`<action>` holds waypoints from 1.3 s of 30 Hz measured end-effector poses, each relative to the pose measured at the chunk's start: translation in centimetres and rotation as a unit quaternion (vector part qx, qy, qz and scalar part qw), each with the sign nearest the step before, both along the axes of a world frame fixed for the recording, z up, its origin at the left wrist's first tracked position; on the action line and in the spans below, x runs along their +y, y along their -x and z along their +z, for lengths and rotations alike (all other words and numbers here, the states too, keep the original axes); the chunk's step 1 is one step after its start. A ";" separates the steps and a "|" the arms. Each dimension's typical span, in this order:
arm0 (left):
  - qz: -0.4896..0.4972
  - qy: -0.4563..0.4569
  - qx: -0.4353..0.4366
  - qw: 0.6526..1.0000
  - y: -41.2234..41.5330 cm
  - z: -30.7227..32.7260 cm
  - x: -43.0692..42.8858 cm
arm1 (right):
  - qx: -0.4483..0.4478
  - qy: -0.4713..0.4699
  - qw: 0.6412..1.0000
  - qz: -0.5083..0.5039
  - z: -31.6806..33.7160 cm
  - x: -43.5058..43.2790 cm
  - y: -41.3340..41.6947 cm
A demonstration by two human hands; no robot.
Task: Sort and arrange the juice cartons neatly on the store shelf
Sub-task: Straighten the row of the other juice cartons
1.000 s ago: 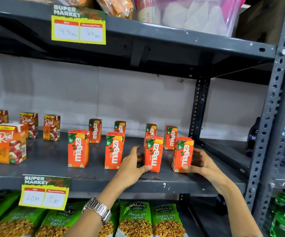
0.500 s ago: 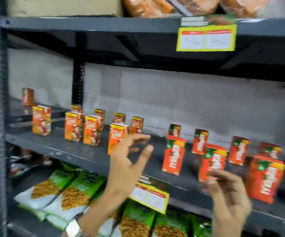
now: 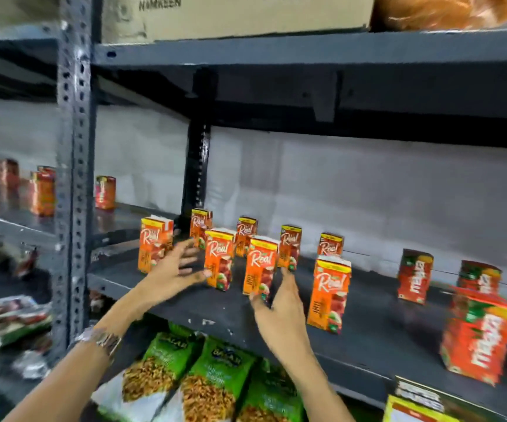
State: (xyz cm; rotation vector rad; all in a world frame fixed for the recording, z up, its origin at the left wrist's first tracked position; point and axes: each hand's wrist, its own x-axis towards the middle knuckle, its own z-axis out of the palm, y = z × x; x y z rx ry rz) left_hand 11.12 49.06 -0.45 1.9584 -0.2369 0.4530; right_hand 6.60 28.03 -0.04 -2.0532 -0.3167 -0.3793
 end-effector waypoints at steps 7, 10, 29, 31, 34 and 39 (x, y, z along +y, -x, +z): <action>-0.089 0.006 0.052 0.995 -2.0 0.7 0.0 | 0.040 0.001 0.996 -0.075 0.1 1.8 -4.3; -0.100 0.009 0.056 0.993 -2.3 0.5 1.1 | 0.037 0.005 0.995 -0.091 0.4 1.7 -3.6; -0.143 0.067 0.013 0.987 -0.9 -0.7 2.1 | 0.021 0.016 0.998 -0.049 0.1 0.8 -0.6; -0.139 0.067 0.006 0.988 -0.8 -0.6 2.0 | 0.021 0.013 0.999 -0.044 0.1 0.7 -0.7; -0.143 0.076 0.002 0.987 -0.8 -0.6 2.1 | 0.026 0.008 0.999 -0.036 0.0 0.5 -0.7; -0.159 0.072 -0.008 0.985 -0.6 -0.4 2.1 | 0.025 0.008 0.999 -0.033 0.1 0.6 -0.5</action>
